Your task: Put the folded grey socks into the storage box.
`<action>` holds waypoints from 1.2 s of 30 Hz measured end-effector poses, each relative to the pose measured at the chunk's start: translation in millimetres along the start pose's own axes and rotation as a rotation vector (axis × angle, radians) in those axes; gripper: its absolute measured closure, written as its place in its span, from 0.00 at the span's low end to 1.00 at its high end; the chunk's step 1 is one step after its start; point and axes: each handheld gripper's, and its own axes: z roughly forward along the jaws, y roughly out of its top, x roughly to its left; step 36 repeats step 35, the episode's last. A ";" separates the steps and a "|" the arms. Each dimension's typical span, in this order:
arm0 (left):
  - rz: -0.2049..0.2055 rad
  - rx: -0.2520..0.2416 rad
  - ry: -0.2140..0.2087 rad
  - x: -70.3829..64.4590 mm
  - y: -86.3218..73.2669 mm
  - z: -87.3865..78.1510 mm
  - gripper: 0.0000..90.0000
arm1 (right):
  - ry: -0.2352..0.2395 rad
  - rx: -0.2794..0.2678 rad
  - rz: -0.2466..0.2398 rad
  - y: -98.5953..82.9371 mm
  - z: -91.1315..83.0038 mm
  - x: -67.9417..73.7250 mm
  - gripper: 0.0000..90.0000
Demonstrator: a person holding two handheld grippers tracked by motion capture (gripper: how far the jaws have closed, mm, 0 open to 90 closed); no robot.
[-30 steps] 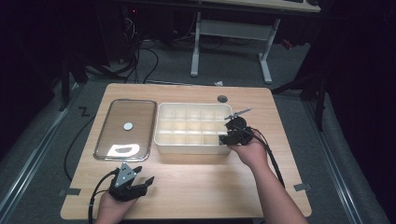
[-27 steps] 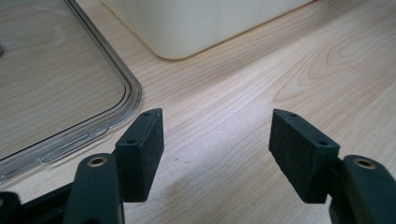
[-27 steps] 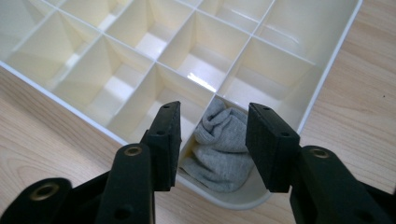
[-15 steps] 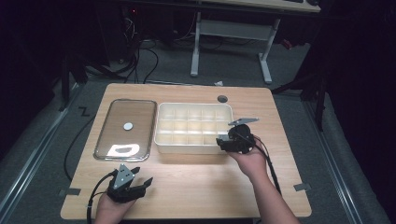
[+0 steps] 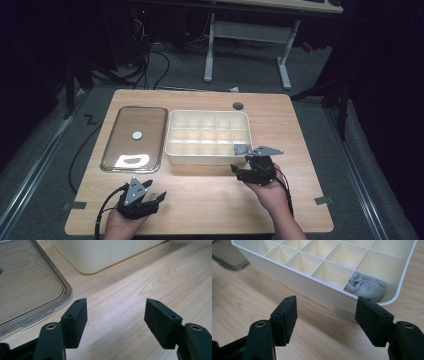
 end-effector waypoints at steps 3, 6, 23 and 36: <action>-0.002 0.004 -0.004 -0.9 0.1 1.2 0.39 | -0.011 -0.008 -0.014 -11.9 1.2 3.9 0.37; -0.012 0.008 -0.020 -1.6 0.2 2.0 0.40 | -0.013 -0.022 -0.031 -24.6 2.5 8.5 0.36; -0.086 -0.001 0.046 2.3 -2.1 -2.6 0.36 | -0.013 -0.068 -0.003 -106.4 -7.9 32.3 0.36; -0.092 -0.004 0.038 7.7 -4.5 -6.3 0.35 | -0.029 -0.057 0.019 -107.1 -3.6 30.5 0.36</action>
